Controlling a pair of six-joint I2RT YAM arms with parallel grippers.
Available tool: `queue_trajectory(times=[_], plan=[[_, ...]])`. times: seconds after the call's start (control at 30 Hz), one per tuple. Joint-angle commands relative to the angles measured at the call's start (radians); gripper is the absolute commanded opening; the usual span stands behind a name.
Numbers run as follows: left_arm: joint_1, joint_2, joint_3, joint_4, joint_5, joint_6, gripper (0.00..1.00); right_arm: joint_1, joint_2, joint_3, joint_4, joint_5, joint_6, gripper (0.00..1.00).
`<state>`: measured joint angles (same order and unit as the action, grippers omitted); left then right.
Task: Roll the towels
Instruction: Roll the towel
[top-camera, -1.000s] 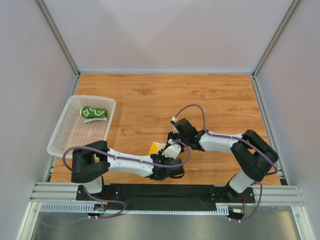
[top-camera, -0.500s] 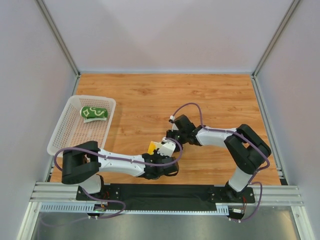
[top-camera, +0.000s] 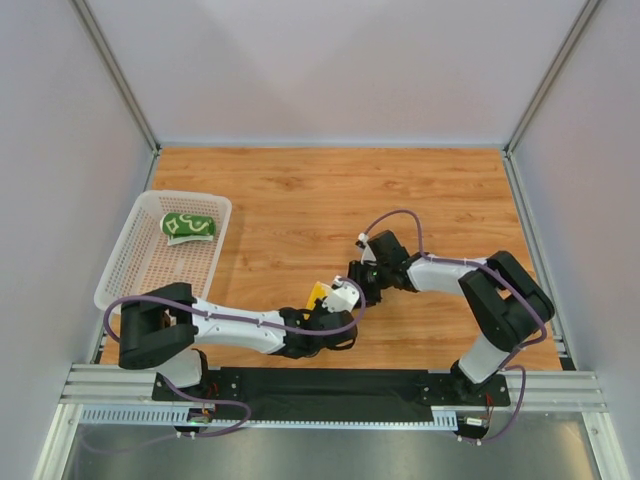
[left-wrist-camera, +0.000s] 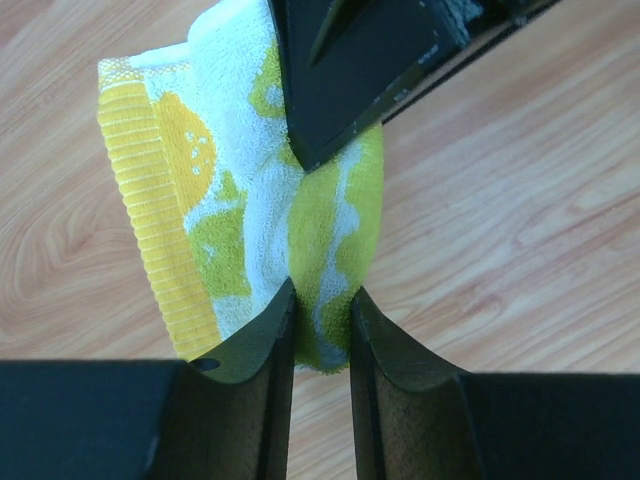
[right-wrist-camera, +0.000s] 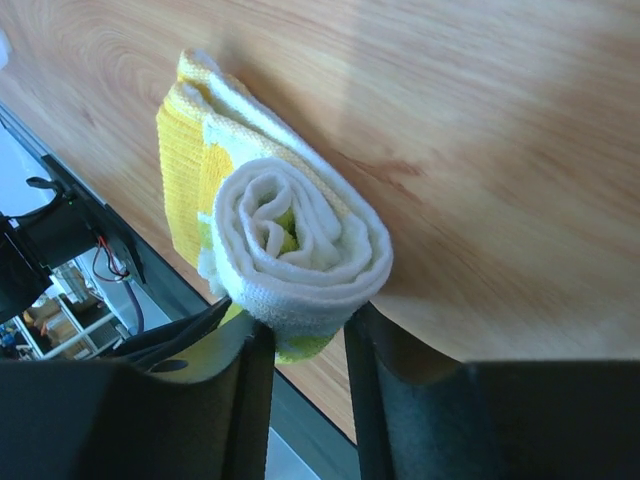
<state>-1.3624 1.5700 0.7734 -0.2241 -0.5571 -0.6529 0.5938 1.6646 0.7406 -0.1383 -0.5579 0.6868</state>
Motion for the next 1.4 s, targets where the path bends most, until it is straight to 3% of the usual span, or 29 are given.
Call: queue_trajectory(times=[0.0,0.27,0.63,0.97,1.1,1.37], plan=[[-0.046,0.03,-0.01,-0.121,0.132,0.061,0.02,-0.072,-0.038,-0.059,-0.053,0.199,-0.075,0.35],[-0.056,0.027,-0.011,-0.061,0.207,0.09,0.0,-0.137,-0.046,-0.075,-0.066,0.185,-0.102,0.46],[-0.056,-0.077,-0.077,-0.014,0.249,0.096,0.0,-0.172,-0.012,-0.056,-0.072,0.173,-0.119,0.46],[-0.038,-0.157,-0.198,0.161,0.385,0.078,0.0,-0.193,-0.169,-0.087,-0.084,0.15,-0.118,0.43],[0.021,-0.237,-0.262,0.212,0.442,0.003,0.0,-0.193,-0.259,-0.054,-0.138,0.151,-0.124,0.41],[0.127,-0.373,-0.388,0.29,0.529,-0.25,0.0,-0.195,-0.292,-0.04,-0.181,0.154,-0.132,0.41]])
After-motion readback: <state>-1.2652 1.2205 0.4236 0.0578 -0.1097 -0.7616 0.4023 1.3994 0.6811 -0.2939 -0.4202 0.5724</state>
